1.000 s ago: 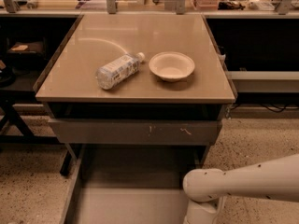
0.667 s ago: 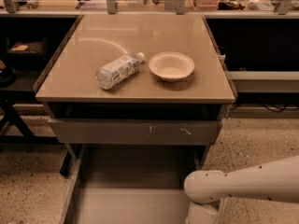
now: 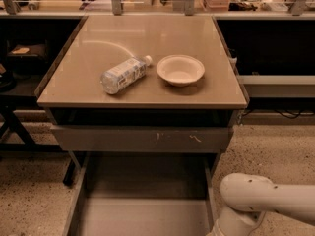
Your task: Open middle drawer
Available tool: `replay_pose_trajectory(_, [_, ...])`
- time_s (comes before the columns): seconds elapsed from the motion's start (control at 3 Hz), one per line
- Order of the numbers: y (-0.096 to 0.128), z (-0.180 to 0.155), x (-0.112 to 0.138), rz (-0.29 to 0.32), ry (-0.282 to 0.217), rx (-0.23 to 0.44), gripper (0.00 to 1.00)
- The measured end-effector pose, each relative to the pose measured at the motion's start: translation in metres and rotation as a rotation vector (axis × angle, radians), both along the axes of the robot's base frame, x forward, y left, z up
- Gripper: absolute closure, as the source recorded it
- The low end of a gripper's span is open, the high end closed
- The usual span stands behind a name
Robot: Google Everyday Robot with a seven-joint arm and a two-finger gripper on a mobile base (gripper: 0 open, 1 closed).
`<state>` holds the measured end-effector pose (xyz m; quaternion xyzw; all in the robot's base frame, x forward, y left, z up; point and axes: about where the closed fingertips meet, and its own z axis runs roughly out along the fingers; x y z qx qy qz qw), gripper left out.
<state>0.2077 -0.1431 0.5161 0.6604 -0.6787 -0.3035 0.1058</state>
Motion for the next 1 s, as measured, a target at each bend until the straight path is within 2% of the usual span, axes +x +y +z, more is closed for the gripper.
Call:
replay_pose_trajectory(0.33, [-0.062,0.032,-0.017,-0.177,-0.064,-0.069,0.00])
replay_pose_trajectory(0.67, [-0.130,0.066,-0.072,-0.365,-0.080,-0.189,0.00])
replay_pose_trajectory(1.0, [-0.136,0.071,-0.078,-0.396,-0.088,-0.201,0.00])
